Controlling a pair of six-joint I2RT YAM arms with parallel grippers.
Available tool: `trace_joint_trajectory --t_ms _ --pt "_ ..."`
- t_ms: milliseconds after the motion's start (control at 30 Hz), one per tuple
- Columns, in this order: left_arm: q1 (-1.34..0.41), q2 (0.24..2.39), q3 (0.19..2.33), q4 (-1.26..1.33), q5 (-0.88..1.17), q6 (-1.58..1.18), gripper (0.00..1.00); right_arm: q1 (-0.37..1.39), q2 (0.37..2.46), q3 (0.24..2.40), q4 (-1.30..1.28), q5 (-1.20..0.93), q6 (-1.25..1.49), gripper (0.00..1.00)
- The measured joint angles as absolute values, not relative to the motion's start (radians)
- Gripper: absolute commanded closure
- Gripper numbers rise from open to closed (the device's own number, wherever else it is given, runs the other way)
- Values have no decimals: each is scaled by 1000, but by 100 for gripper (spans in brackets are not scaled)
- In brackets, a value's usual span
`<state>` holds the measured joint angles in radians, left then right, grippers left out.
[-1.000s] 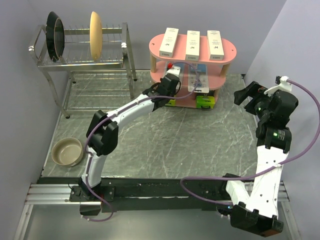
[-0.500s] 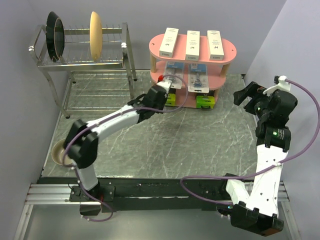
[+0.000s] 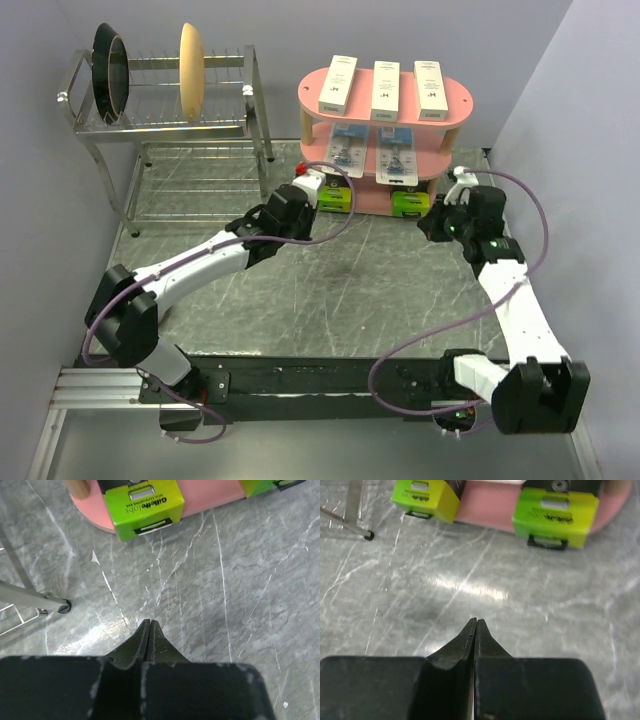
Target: Place and organize the shaving razors onto the shelf
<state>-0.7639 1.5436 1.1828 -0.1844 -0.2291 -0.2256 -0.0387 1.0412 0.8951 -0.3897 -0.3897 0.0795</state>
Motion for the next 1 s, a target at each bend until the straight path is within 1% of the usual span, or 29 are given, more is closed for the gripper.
trace_joint_trajectory --t_ms 100,200,433,667,1000 --pt "-762 1500 1169 -186 -234 -225 99 15 1139 904 -307 -374 88 100" --pt "-762 1472 1165 -176 -242 -222 99 43 1248 965 -262 -353 93 100" --pt "-749 1437 1165 -159 -252 -223 99 103 1415 1081 -201 -318 115 100" --pt "-733 1436 1164 -159 -253 -223 99 113 1496 1140 -169 -275 147 100" --pt "-723 1437 1163 -159 -251 -224 99 113 1510 1150 -142 -232 184 100"
